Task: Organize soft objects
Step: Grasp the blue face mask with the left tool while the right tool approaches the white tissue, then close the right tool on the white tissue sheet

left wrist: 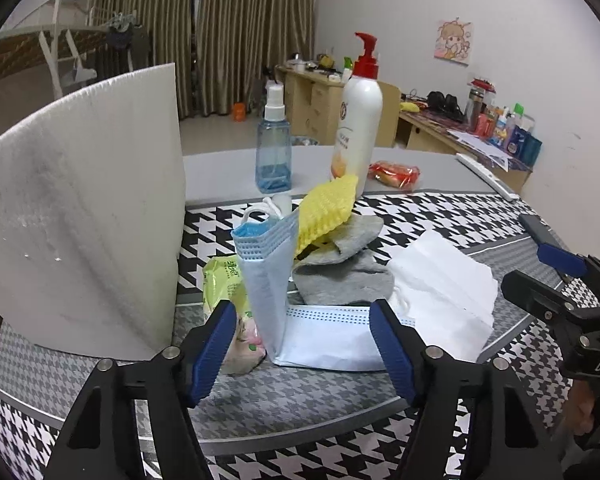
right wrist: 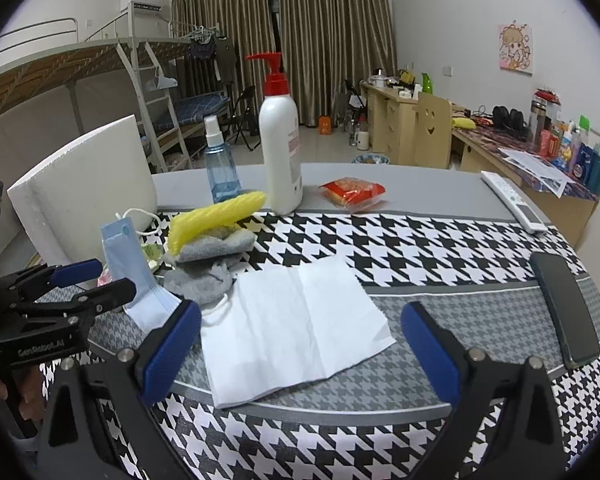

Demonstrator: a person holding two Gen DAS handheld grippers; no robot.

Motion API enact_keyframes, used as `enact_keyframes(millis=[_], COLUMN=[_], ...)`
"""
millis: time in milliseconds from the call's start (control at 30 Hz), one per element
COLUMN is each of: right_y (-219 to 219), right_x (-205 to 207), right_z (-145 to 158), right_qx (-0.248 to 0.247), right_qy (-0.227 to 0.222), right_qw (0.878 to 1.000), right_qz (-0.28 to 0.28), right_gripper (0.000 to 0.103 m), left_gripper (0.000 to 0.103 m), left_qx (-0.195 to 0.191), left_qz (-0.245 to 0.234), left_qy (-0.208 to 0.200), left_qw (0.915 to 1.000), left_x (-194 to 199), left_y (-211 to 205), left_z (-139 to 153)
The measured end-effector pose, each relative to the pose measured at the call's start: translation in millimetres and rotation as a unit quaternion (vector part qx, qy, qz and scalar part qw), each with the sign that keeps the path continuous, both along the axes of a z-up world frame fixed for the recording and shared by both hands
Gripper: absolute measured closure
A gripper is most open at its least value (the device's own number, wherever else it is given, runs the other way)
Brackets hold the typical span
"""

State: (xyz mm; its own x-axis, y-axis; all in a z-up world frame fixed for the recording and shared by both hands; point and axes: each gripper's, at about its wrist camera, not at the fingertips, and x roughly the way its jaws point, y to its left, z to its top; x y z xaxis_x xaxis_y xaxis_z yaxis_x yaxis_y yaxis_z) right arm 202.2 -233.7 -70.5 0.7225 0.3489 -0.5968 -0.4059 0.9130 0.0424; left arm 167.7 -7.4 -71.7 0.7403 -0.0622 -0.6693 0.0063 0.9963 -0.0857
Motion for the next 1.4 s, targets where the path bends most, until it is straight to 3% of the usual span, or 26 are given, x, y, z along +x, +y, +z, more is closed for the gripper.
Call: enact_keyframes(millis=[333, 600, 933, 1333, 1400], right_y=[11, 18, 23, 21, 20], right_x=[16, 26, 36, 39, 39], right_z=[-14, -23, -40, -45, -45], right_qx=[-0.026, -0.041, -0.067, -0.080, -0.081], right_qy=[0.043, 0.062, 0.093, 0.107, 0.106], right_qw=[0.999, 0.997, 0.993, 0.991, 0.991], right_qz=[0.000, 0.003, -0.004, -0.004, -0.005], right_gripper=[0.012, 0.022, 0.022, 0.030, 0.035], left_gripper=[0.042, 0.061, 0.085, 0.089, 0.089], left_qx=[0.011, 0.017, 0.007, -0.001, -0.004], left_qz=[0.007, -0.002, -0.021, -0.040, -0.039], left_qy=[0.016, 0.026, 0.039, 0.049, 0.046], left_qw=[0.9998, 0.9995, 0.9990, 0.9980, 0.9982], left_x=[10, 16, 14, 14, 13], left_y=[2, 0, -1, -5, -4], left_z=[-8, -14, -15, -18, -17])
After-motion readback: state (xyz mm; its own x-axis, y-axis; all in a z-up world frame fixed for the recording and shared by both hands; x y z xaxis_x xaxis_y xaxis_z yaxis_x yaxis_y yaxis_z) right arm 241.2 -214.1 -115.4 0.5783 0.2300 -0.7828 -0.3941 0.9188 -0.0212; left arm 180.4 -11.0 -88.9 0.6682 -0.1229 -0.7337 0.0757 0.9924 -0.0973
